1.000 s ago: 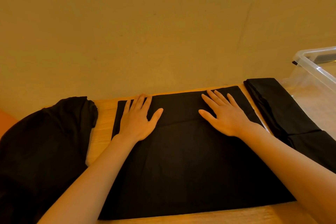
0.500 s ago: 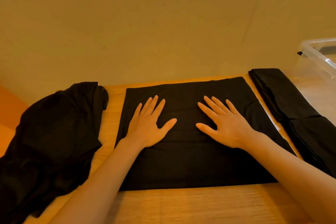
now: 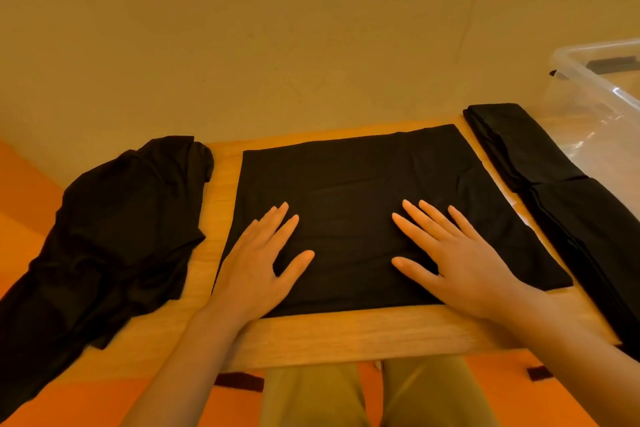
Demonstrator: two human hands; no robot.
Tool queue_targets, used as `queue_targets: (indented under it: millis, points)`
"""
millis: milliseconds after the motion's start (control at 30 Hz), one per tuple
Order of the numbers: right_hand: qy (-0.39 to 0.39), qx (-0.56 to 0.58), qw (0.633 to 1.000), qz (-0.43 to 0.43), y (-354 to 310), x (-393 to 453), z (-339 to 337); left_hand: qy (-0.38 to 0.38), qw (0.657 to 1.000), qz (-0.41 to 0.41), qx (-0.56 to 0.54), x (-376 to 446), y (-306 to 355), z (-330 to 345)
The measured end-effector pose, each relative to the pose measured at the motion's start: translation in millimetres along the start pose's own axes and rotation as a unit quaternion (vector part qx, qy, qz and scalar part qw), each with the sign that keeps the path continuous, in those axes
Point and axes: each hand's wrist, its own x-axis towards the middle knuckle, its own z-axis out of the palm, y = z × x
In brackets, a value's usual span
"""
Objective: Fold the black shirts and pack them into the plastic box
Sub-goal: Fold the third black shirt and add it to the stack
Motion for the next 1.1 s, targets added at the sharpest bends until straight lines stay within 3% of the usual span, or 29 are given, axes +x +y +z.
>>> queue_targets:
  millis: [133,333,667,800,967,1100]
  points:
    - [0.022,-0.006,1.000,0.010,-2,-7,0,0.036,0.999,0.030,0.008,-10,0,-3]
    - [0.008,-0.012,0.999,0.040,2,-63,5,-0.029,0.999,0.043,-0.006,-68,-8,-6]
    - [0.018,-0.031,0.997,0.072,3,-94,12,-0.032,0.998,0.059,0.017,-90,-16,-13]
    - [0.027,-0.022,0.998,0.057,5,-99,12,0.008,0.997,0.070,-0.015,-101,-18,-13]
    - [0.035,-0.013,0.999,0.015,24,-115,15,0.073,0.990,0.117,0.022,-131,-35,-7]
    - [0.107,-0.026,0.994,-0.026,35,-127,21,0.121,0.983,0.135,0.011,-144,-41,-6]
